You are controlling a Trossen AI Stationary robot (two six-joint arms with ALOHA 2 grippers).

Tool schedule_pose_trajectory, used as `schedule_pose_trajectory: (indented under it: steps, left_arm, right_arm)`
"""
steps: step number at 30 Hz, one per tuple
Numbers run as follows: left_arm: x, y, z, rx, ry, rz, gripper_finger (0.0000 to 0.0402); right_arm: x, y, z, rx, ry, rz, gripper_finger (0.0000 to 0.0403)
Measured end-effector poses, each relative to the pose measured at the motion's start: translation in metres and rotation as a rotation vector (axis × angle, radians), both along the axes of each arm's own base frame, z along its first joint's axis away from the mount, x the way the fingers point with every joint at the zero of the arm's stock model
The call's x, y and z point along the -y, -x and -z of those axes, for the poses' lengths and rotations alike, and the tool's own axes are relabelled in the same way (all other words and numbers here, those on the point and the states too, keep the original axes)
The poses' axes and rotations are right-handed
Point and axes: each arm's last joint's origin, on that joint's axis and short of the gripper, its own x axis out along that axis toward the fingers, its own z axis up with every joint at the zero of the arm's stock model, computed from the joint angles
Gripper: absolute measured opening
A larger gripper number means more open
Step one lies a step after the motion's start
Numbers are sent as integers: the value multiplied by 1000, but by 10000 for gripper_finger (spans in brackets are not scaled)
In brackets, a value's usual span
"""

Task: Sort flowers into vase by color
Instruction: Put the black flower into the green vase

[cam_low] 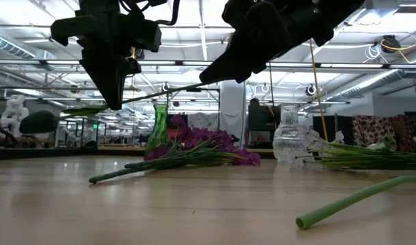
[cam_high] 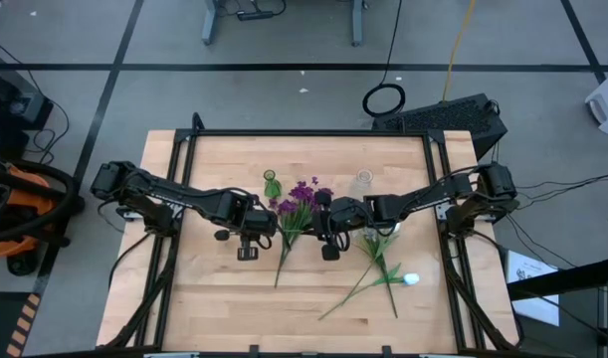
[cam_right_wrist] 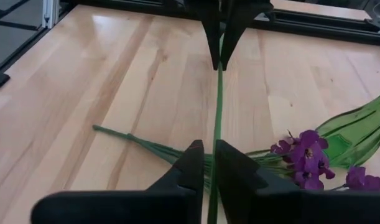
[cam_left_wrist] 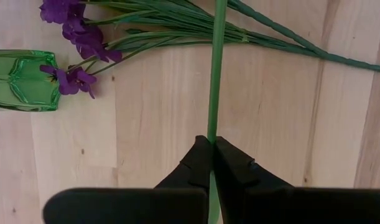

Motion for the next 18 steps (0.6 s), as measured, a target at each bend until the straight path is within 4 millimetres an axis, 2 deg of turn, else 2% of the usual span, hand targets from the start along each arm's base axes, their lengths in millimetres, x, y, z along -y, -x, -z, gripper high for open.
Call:
schedule_pose_trajectory:
  steps: [4,13,18]
  left_arm:
    - [0,0,0,0,0,0,13]
    - [0,0,0,0,0,0,13]
    - [0,0,0,0,0,0,14]
  right_arm:
    - [0,0,0,-2,4,-1,40]
    - [1,1,1,-9,54,27,125]
    - [1,1,1,-8,53,27,109]
